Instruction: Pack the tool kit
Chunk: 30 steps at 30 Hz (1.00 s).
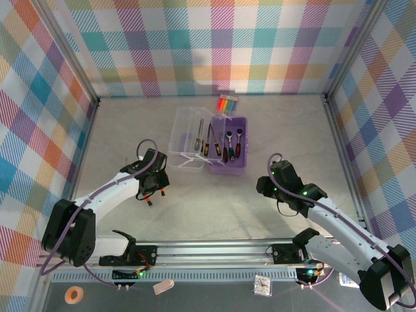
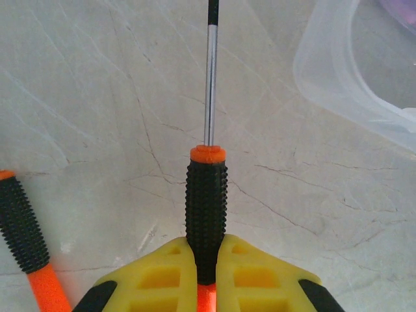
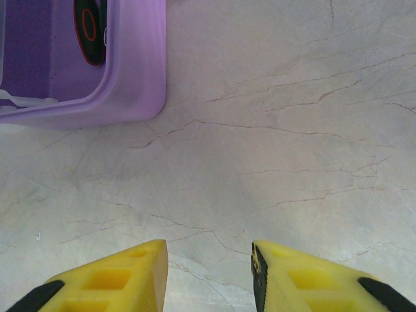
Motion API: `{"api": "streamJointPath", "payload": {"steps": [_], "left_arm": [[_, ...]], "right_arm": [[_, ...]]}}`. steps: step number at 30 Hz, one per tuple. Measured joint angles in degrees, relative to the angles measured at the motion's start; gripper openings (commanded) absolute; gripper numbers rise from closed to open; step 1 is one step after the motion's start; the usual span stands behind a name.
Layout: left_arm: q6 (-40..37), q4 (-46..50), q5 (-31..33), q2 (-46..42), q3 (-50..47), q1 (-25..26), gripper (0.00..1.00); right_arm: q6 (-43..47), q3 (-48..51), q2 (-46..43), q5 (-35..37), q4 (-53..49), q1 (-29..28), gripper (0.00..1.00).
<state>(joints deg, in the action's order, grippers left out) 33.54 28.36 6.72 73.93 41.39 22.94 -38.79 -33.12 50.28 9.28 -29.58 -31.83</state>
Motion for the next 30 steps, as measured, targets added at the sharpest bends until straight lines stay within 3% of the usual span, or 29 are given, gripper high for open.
{"api": "streamJointPath", "payload": {"steps": [6,12,20,30], "left_arm": [[-1.84,5.14,1.29,-4.22,5.60,0.33,0.09],[-4.87,9.31,2.75,-3.54,17.51,2.62,0.08],[-11.58,12.44,3.15,12.37,38.32,5.64,0.07],[-18.73,12.24,1.20,29.68,54.71,7.93,0.06]], "right_arm": [[0.02,0.00,0.00,-0.42,0.02,0.00,0.40],[-0.02,0.07,0.02,-0.98,1.14,0.00,0.40],[-0.04,0.74,0.02,-1.01,3.19,0.00,0.40],[-0.02,2.05,-0.22,-1.01,3.48,0.00,0.40]]}}
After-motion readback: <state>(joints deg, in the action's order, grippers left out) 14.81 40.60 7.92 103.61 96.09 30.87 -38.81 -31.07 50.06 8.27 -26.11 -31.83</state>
